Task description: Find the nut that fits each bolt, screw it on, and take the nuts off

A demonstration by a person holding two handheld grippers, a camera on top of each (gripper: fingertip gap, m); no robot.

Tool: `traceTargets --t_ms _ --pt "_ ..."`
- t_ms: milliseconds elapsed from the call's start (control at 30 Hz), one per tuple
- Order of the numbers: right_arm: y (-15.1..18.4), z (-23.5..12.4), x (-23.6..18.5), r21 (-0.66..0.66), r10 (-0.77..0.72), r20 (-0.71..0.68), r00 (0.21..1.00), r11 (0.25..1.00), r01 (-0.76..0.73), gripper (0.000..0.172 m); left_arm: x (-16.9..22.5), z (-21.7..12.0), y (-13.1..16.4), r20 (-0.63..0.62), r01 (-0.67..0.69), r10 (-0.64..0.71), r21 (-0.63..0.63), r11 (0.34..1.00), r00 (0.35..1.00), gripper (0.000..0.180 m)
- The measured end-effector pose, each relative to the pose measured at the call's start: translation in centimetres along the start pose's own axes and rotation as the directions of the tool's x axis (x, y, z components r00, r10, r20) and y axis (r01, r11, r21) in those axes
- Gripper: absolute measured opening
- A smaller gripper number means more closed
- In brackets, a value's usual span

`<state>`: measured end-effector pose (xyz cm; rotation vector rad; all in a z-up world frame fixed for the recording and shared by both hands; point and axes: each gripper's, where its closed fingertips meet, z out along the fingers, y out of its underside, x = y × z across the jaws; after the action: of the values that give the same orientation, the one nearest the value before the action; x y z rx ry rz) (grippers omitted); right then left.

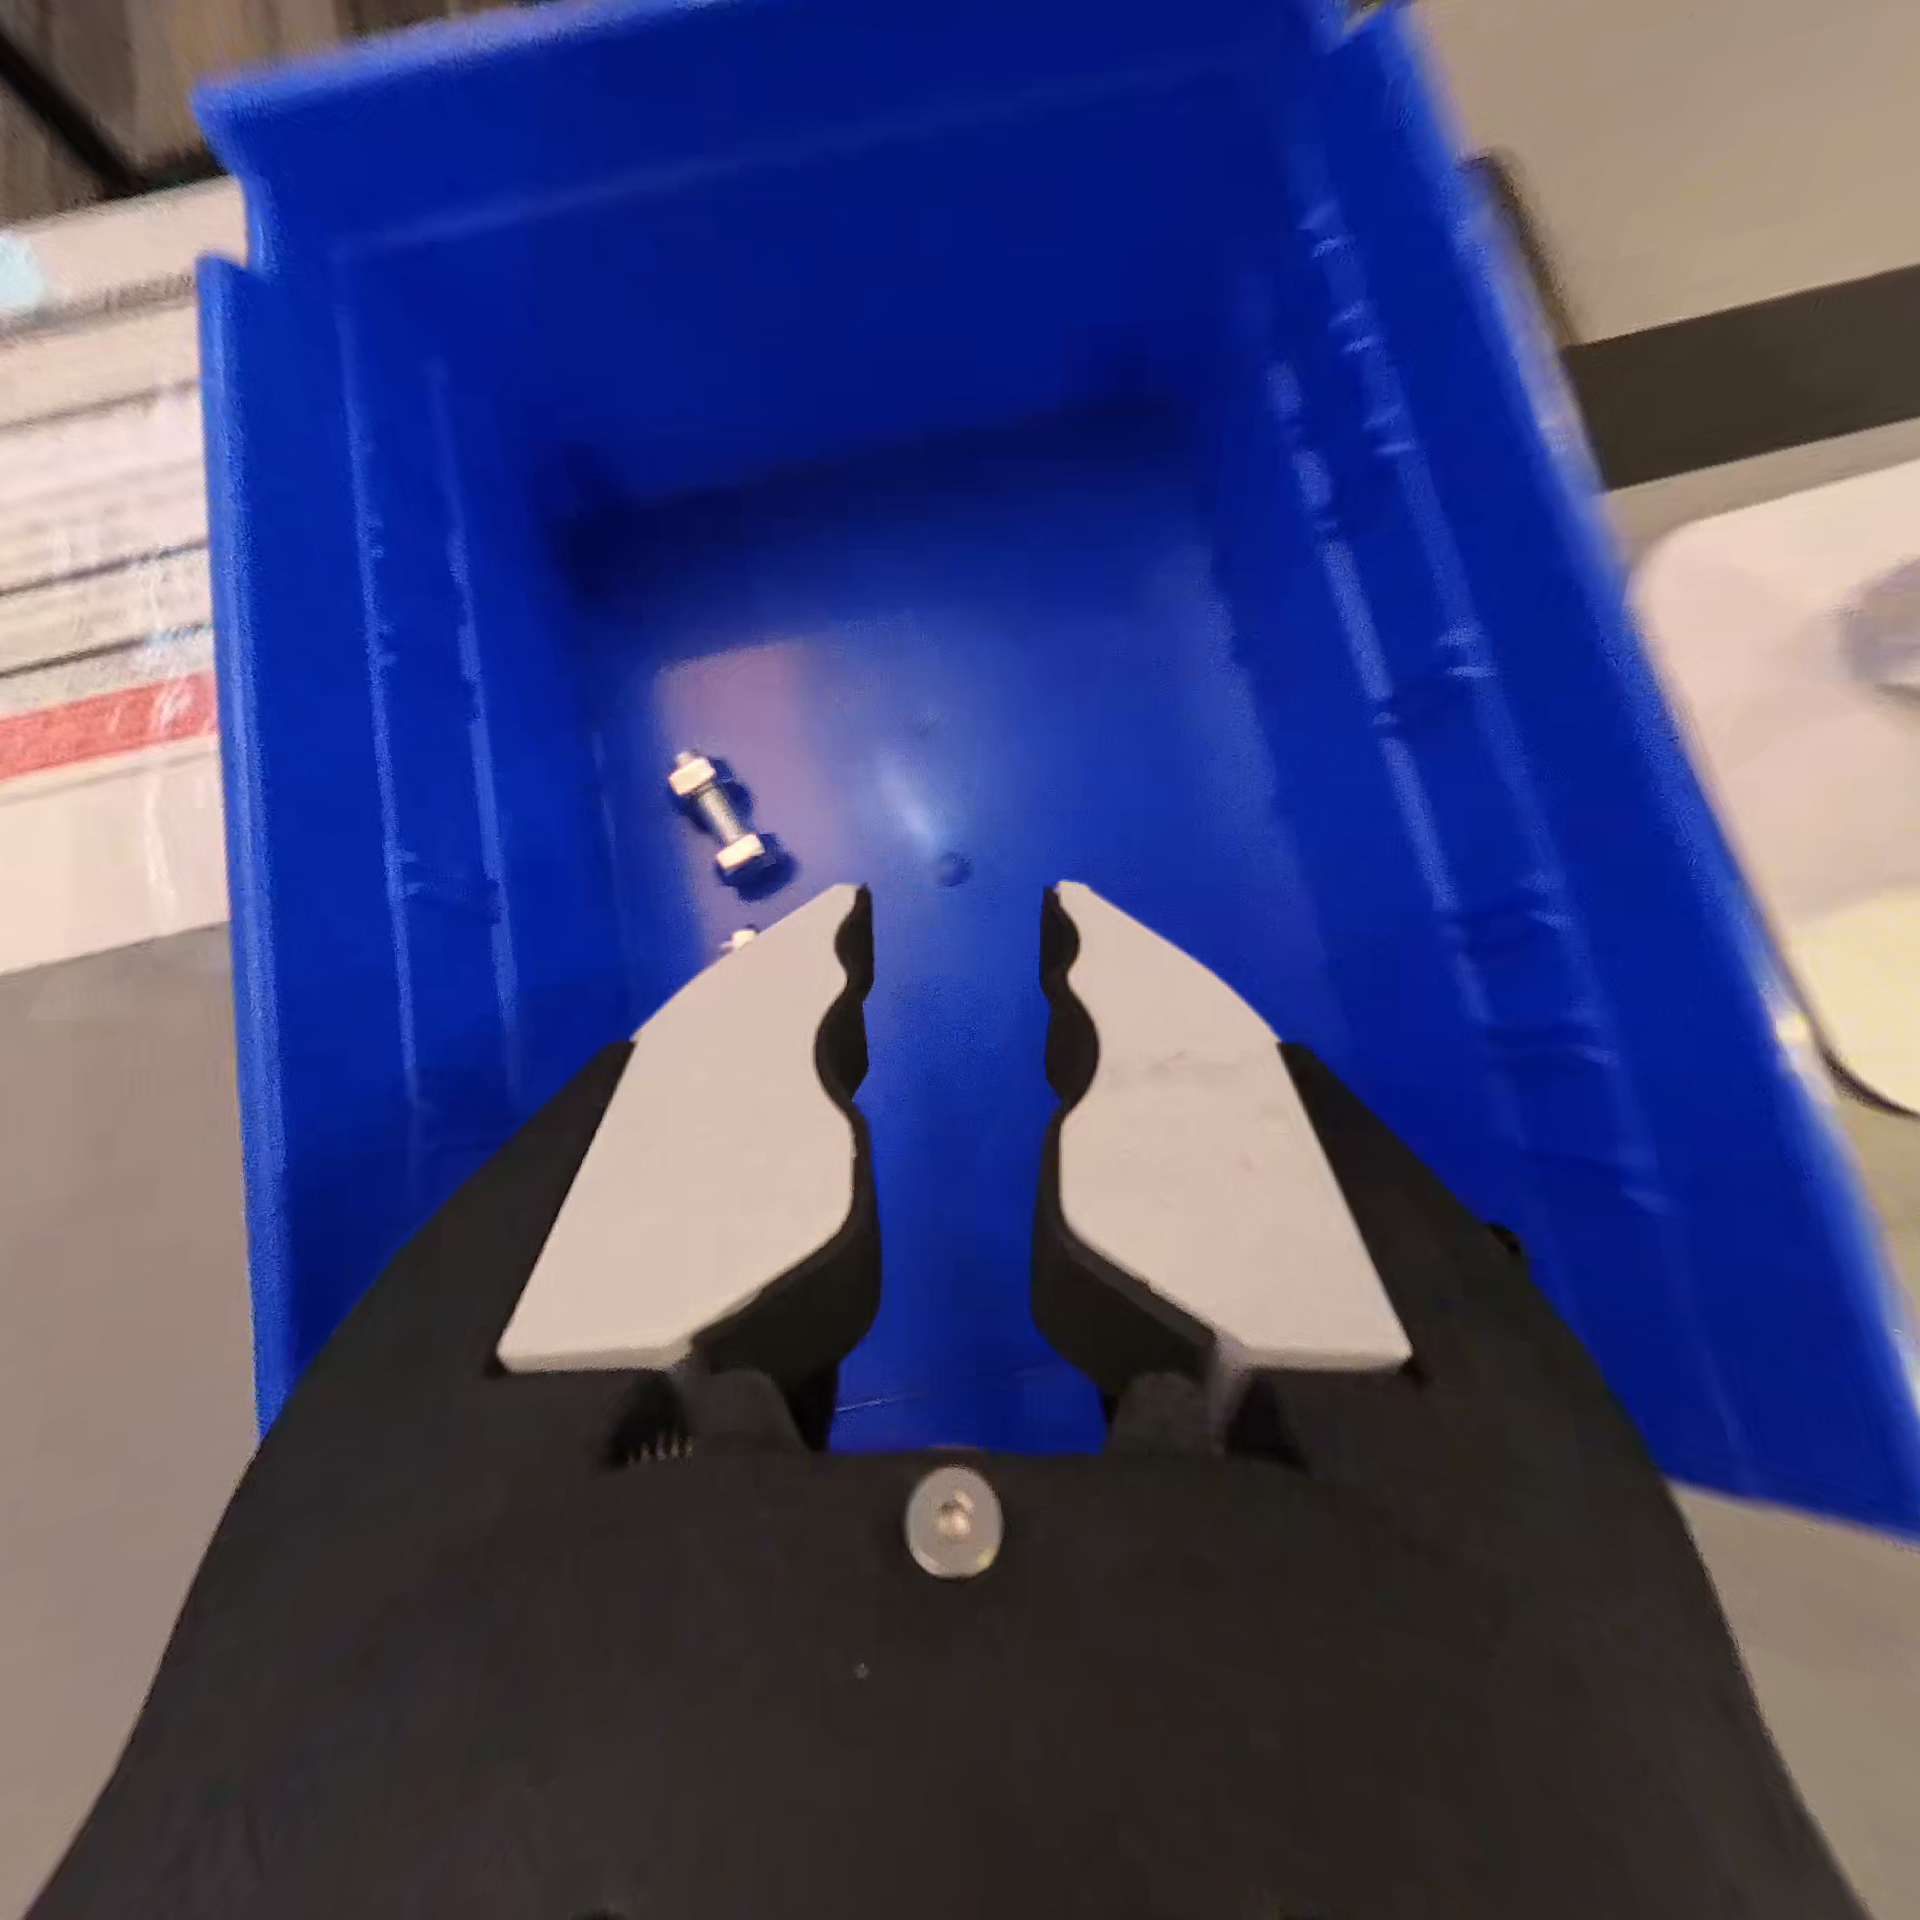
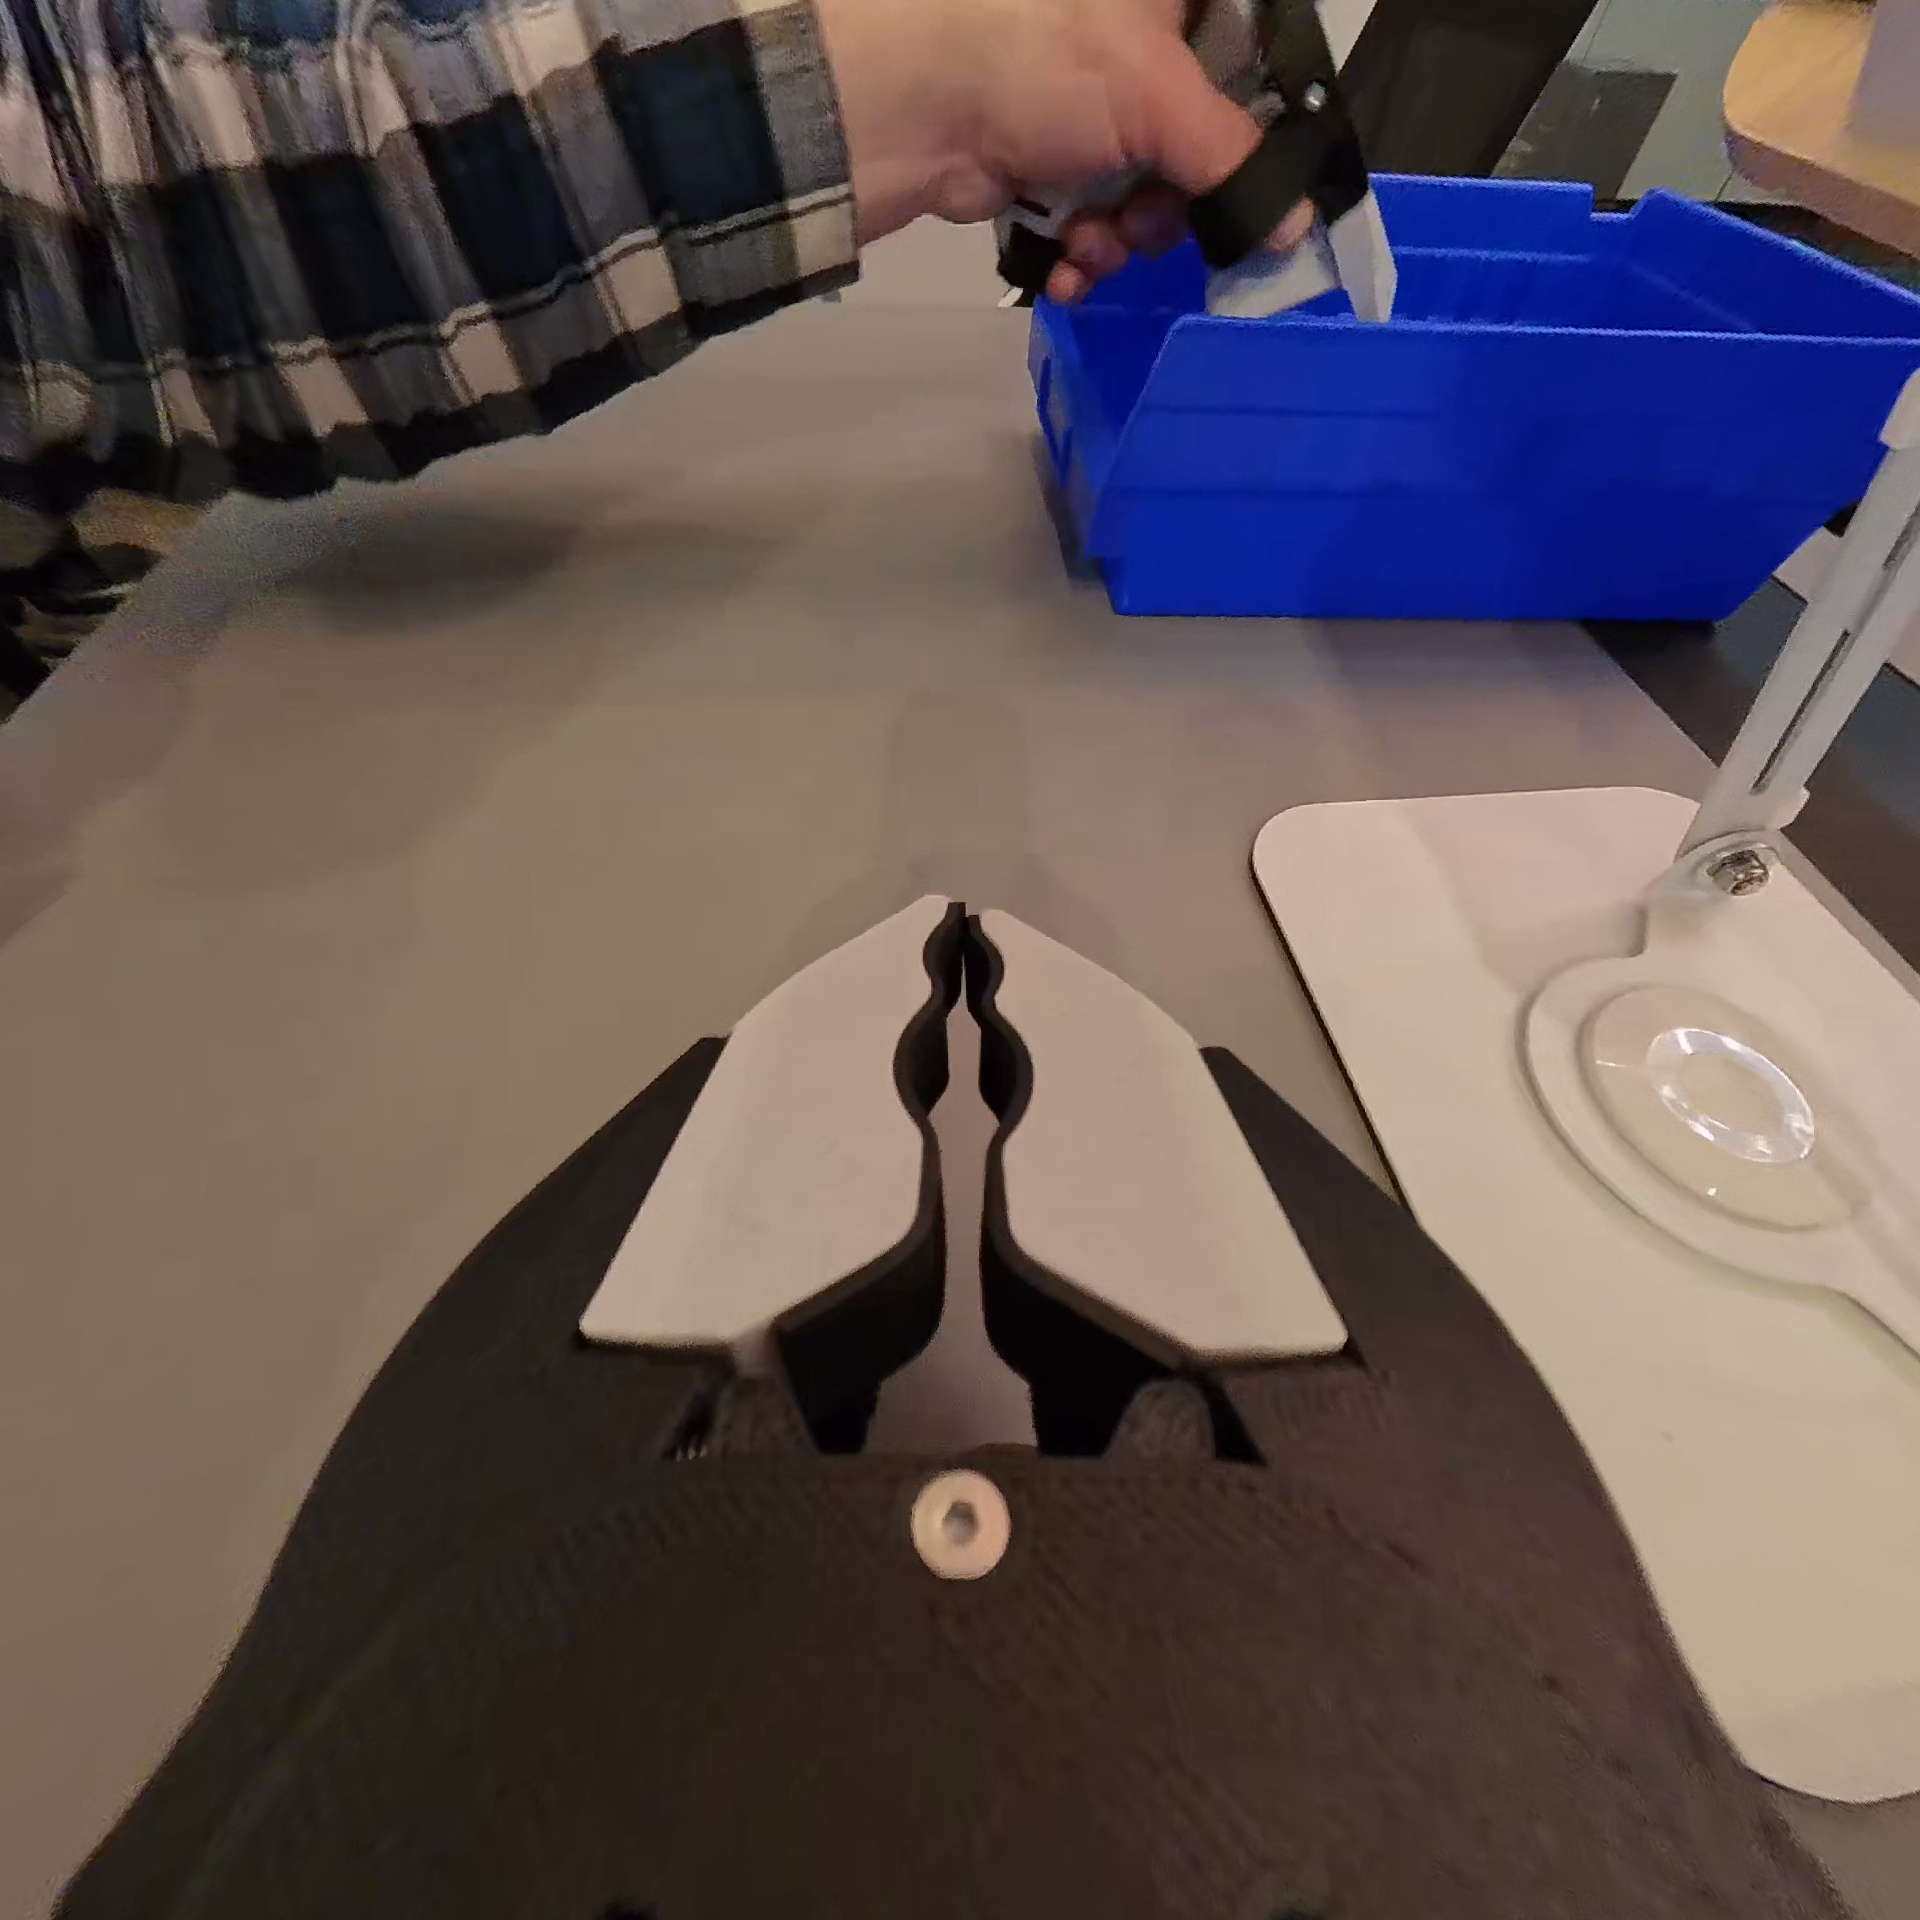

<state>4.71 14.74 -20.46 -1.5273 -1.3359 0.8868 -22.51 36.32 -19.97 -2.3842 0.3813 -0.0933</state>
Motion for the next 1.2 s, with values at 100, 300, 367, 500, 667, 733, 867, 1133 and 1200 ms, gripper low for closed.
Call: traceTargets --t_ms 100,300,367,500,667,733,867,1133,1200 --pt "0.4 0.2 -0.3 -0.026 -0.038 -0.001 0.999 0.999 0.038 0.0 -1.8 2.1 0.1 0.078 0.007 0.0 -0.078 0.997 0.997 0.032" --pt "0.8 0.4 -0.7 -0.058 -0.073 0.003 0.997 0.996 0.073 0.0 -4.4 5.1 0.9 0.182 0.035 0.006 -0.219 0.975 0.983 0.036" --pt "0.8 0.4 -0.7 -0.059 -0.074 0.005 0.997 0.996 0.074 0.0 -4.7 5.7 1.4 0.193 0.044 0.008 -0.262 0.964 0.981 0.033" --pt "0.9 0.4 -0.9 -0.063 -0.08 0.01 0.997 0.995 0.08 0.0 -6.1 7.0 2.4 0.25 0.063 0.018 -0.315 0.947 0.968 0.031" --pt "0.9 0.4 -0.9 -0.065 -0.08 0.013 0.997 0.995 0.081 0.0 -6.0 7.6 2.2 0.217 0.103 -0.039 -0.292 0.951 0.975 0.025" --pt "0.9 0.4 -0.9 -0.065 -0.08 0.013 0.997 0.995 0.081 0.0 -6.0 7.8 2.1 0.208 0.104 -0.046 -0.28 0.954 0.977 0.018" --pt "0.9 0.4 -0.9 -0.065 -0.08 0.014 0.997 0.995 0.08 0.0 -6.0 7.7 2.1 0.214 0.063 -0.001 -0.284 0.957 0.977 0.009" --pt "0.7 0.3 -0.7 -0.05 -0.068 0.009 0.998 0.996 0.069 0.0 -4.2 4.0 -0.7 0.141 0.012 -0.004 -0.053 0.999 0.99 0.009" --pt "0.5 0.2 -0.6 -0.039 -0.061 0.01 0.998 0.997 0.062 0.0 -3.1 1.3 -1.5 0.109 0.0 -0.005 0.04 0.999 0.994 0.009"
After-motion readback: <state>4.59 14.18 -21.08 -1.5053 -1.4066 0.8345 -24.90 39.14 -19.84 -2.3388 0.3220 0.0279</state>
